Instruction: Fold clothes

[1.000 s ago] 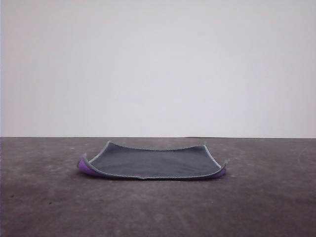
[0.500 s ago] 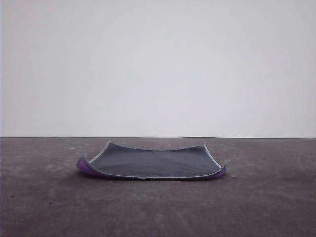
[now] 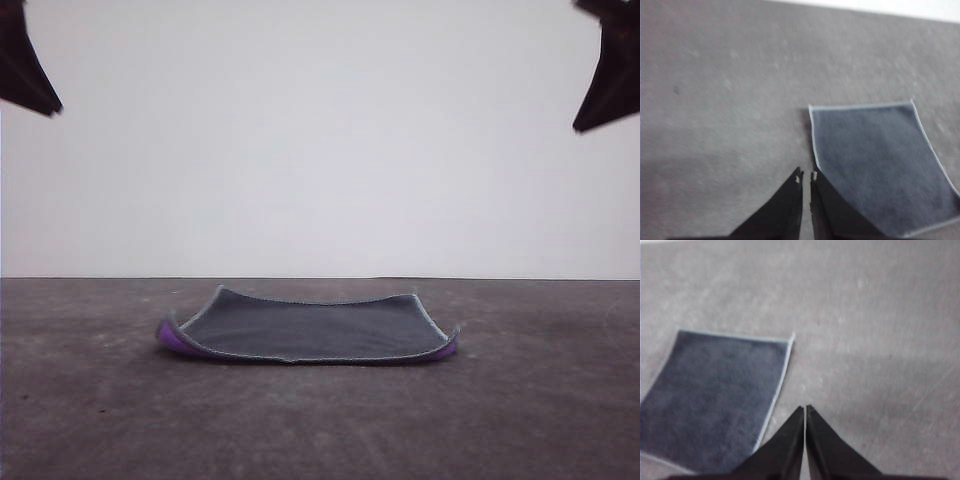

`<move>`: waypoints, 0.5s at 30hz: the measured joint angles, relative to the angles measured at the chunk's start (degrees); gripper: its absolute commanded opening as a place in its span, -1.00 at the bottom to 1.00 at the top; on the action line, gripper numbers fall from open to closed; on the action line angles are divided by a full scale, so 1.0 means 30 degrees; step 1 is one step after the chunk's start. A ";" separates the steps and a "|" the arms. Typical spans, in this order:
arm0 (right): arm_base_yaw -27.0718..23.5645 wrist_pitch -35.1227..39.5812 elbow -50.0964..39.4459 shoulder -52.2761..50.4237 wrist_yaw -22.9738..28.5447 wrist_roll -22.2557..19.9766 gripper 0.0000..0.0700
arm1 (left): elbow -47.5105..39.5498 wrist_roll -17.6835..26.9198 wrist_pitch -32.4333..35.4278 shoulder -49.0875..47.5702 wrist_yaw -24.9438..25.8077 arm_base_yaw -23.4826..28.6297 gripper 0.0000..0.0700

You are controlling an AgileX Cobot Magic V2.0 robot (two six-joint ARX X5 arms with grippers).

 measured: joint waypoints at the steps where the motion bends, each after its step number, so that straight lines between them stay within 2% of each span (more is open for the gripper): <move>1: 0.0000 -0.0058 0.0000 0.0204 0.0000 -0.0028 -1.00 | 0.0120 0.0007 -0.0216 0.0358 0.0093 0.0000 -0.97; 4: 0.0000 -0.0133 0.0000 0.0431 -0.0005 -0.0054 -1.00 | 0.0316 0.0007 -0.0628 0.1175 0.0159 0.0000 -0.95; 7: 0.0000 -0.0139 0.0017 0.0437 -0.0005 -0.0117 -0.97 | 0.0364 0.0007 -0.0651 0.1600 0.0220 0.0000 -0.83; 9: 0.0000 -0.0143 0.0029 0.0437 -0.0007 -0.0166 -0.70 | 0.0386 0.0007 -0.0670 0.1756 0.0271 0.0000 -0.51; 12: 0.0000 -0.0352 0.0029 0.0437 -0.0015 -0.0264 0.10 | 0.0414 0.0007 -0.0663 0.1915 0.0335 0.0000 0.15; 14: 0.0000 -0.0545 0.0029 0.0437 -0.0069 -0.0397 0.28 | 0.0414 0.0009 -0.0701 0.1969 0.0579 0.0000 0.26; 15: 0.0000 -0.0579 0.0029 0.0437 -0.0153 -0.0466 0.30 | 0.0414 0.0014 -0.0762 0.1979 0.0735 0.0000 0.26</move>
